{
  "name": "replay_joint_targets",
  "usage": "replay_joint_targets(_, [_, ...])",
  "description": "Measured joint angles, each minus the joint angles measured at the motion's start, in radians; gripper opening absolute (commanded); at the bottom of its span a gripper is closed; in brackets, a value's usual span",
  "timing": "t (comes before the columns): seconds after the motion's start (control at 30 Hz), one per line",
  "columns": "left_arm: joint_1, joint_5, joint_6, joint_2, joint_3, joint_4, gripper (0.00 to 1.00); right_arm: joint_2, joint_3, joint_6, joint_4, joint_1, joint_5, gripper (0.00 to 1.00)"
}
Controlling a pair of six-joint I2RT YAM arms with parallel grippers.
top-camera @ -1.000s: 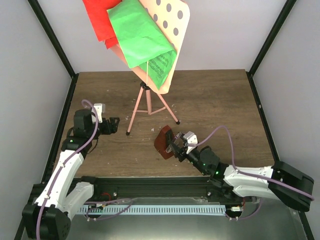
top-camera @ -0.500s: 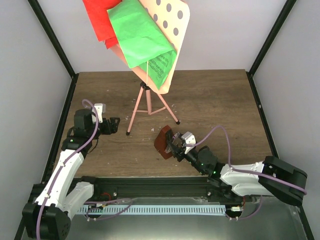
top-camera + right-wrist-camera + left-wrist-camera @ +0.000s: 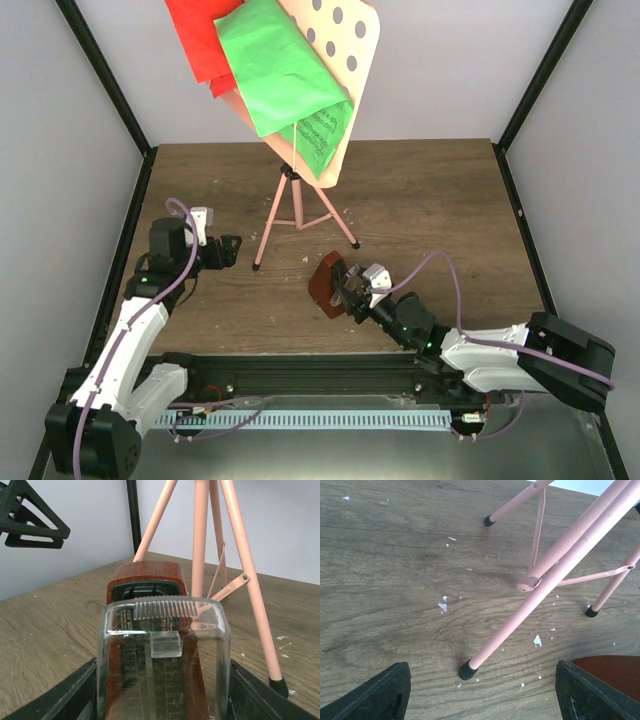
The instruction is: Pack up the instrument practice props
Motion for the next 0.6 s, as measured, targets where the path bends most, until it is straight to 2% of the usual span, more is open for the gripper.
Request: replay_joint_targets(0.6, [0.000,0.031,0.000,0.008,0.000,0.000,0.80,0.002,0.012,0.000,-0.024,0.005,0.017,0.52])
